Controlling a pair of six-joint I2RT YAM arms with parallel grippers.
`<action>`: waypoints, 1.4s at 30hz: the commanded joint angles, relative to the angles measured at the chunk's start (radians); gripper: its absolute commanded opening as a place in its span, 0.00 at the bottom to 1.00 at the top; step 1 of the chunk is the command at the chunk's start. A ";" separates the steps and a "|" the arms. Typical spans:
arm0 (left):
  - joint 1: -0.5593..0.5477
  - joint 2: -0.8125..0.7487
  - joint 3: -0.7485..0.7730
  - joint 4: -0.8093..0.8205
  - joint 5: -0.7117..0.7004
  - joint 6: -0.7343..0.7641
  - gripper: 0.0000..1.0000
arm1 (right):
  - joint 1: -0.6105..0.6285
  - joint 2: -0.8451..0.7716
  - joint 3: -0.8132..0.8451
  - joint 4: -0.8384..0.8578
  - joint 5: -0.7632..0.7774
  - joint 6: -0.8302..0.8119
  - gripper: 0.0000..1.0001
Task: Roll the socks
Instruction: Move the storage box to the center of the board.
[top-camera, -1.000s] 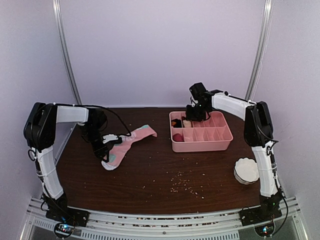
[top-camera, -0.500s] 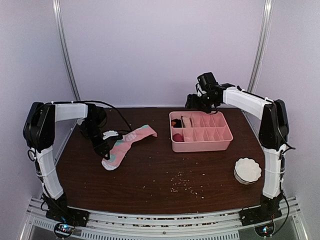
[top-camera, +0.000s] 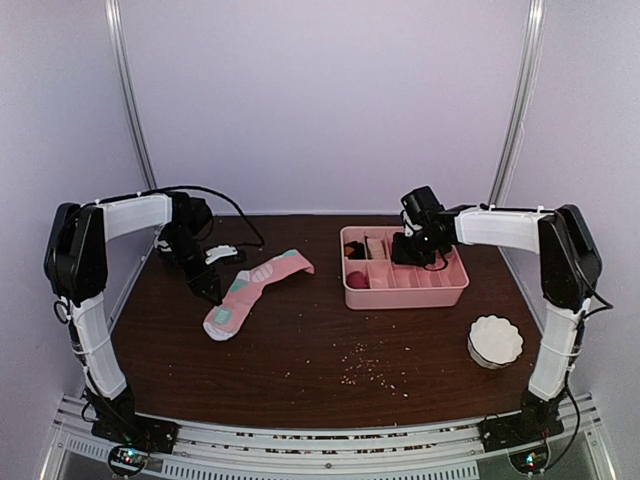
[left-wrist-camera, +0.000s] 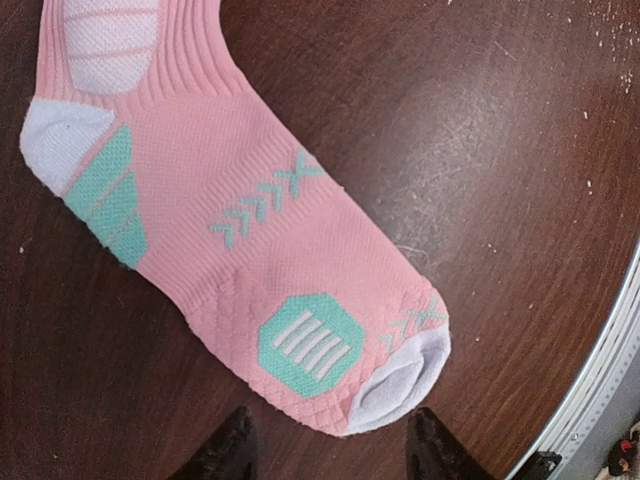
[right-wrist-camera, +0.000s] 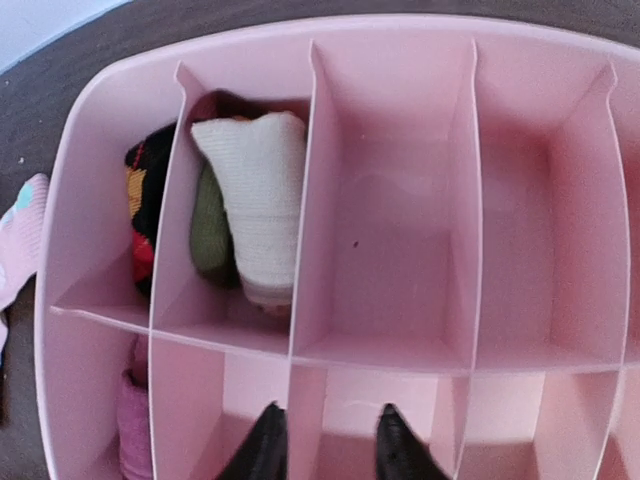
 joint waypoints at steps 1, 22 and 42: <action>-0.005 -0.021 0.046 -0.037 0.012 0.016 0.52 | 0.044 -0.074 -0.104 0.014 -0.081 0.005 0.21; -0.006 0.032 0.135 -0.092 0.025 0.067 0.53 | 0.269 -0.299 -0.418 -0.050 -0.138 -0.014 0.00; -0.005 0.087 0.138 -0.082 0.022 0.074 0.53 | 0.497 -0.389 -0.507 0.026 0.324 -0.027 0.00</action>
